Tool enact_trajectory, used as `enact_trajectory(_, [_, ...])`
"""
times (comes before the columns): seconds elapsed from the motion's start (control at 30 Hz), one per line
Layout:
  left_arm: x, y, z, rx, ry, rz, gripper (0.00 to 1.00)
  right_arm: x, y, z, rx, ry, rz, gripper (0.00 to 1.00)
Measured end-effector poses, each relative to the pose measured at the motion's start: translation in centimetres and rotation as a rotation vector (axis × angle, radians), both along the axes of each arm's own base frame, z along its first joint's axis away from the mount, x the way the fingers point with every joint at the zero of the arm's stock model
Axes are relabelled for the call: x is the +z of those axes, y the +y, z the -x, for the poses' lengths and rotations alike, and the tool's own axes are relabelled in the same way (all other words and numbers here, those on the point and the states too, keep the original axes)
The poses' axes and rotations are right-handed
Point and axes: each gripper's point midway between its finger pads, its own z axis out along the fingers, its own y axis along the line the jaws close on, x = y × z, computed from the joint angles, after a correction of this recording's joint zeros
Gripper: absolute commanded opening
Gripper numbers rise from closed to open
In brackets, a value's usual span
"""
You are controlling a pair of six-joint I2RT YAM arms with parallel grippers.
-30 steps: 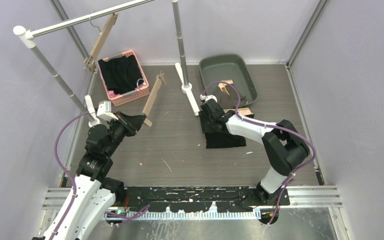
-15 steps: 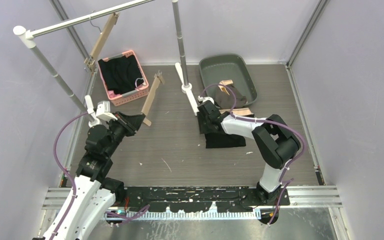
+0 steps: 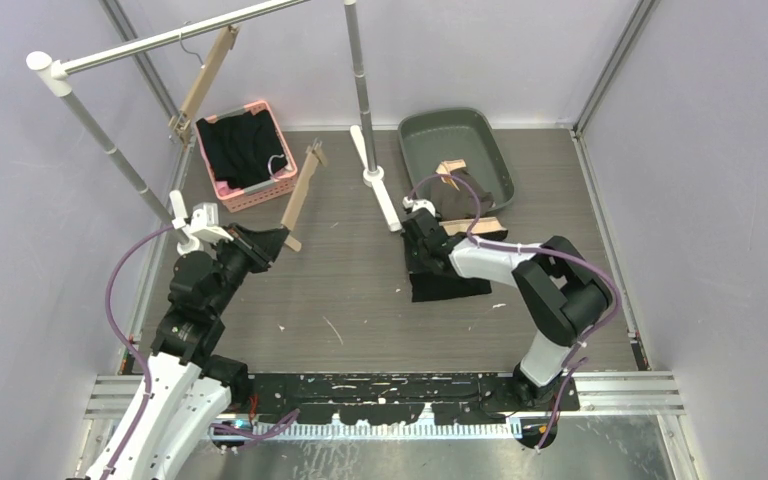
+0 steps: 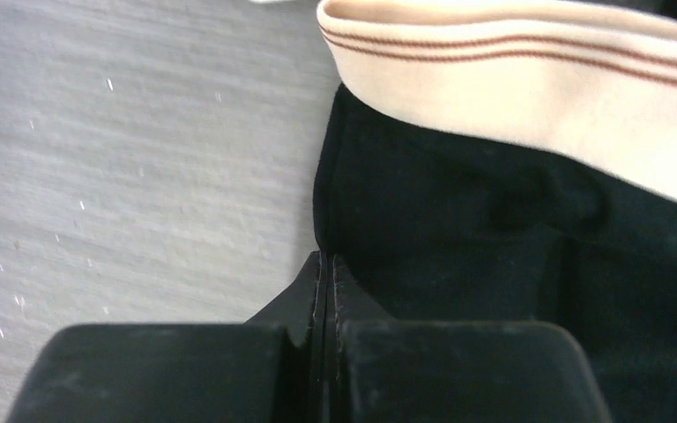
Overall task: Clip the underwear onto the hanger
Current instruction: Adjust the underwear at the center of the board.
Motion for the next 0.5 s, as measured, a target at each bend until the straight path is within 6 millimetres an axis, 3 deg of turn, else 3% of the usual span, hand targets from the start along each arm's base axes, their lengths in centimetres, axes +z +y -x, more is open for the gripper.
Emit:
enact_trajectory(0.13, [0.0, 0.1, 0.0, 0.005, 0.000, 0.000, 0.00, 0.0, -0.7, 3.0, 0.019, 0.028, 0.007, 0.01])
enact_trajectory(0.27, [0.0, 0.1, -0.1, 0.007, 0.000, 0.000, 0.00, 0.2, -1.1, 8.1, 0.068, 0.082, 0.016, 0.06])
enact_trajectory(0.4, [0.0, 0.1, -0.1, 0.008, 0.000, 0.000, 0.00, 1.3, -1.6, 12.4, 0.096, 0.116, 0.000, 0.47])
enact_trajectory(0.5, [0.0, 0.1, -0.1, 0.008, 0.001, 0.000, 0.00, 3.9, -2.1, 13.3, 0.089, 0.059, -0.043, 0.68])
